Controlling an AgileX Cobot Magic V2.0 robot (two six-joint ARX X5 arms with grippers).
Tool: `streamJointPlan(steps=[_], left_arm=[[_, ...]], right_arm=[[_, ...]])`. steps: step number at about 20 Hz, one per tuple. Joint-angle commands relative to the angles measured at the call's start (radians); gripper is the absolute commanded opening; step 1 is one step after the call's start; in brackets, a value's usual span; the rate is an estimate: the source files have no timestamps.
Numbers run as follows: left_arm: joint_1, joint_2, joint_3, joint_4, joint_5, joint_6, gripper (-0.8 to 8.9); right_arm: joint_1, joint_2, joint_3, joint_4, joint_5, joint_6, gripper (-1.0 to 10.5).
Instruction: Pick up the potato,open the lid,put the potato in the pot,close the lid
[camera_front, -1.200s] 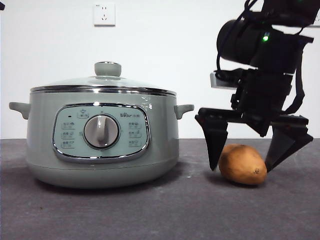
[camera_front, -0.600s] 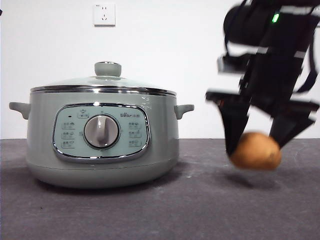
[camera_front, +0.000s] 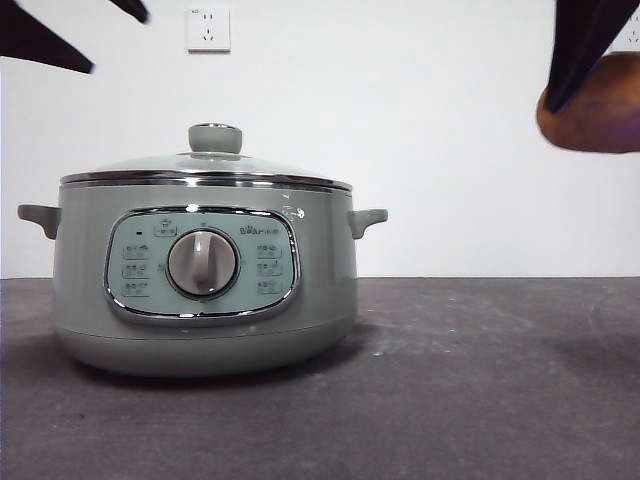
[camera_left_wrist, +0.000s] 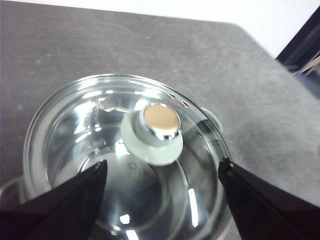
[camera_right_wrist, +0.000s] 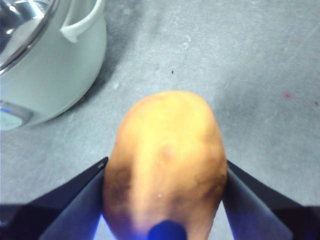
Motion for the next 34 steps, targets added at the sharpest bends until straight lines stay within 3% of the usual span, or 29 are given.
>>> streamJointPlan(steps=[1,5,15,16,18,19,29,34], left_arm=[[-0.082,0.073,0.060,0.024,-0.097,0.042,3.77],[-0.182,0.223,0.163,0.027,-0.255,0.092,3.77],[-0.212,0.443,0.192,0.088,-0.327,0.097,3.66],[-0.213,0.444,0.192,0.086,-0.327,0.098,2.90],[-0.213,0.443,0.192,0.088,-0.325,0.127,0.31],[-0.213,0.443,0.192,0.087,-0.325,0.132,-0.13],[-0.213,0.389,0.259,0.101,-0.326,0.150,-0.09],[-0.212,0.242,0.342,0.046,-0.328,0.188,-0.08]], right_arm=[[0.001,-0.023,0.000,-0.028,0.003,0.000,-0.1],[0.001,-0.027,0.000,-0.085,0.003,0.000,-0.1],[0.001,-0.027,0.000,-0.084,0.003,0.011,-0.1],[0.001,-0.027,0.000,-0.084,0.003,0.011,-0.1],[0.001,-0.027,0.000,-0.084,0.003,0.011,-0.1],[0.001,-0.027,0.000,-0.084,0.003,0.011,-0.1],[0.003,-0.026,0.000,0.029,-0.006,0.011,-0.1],[0.004,0.032,0.018,0.159,-0.167,0.011,-0.1]])
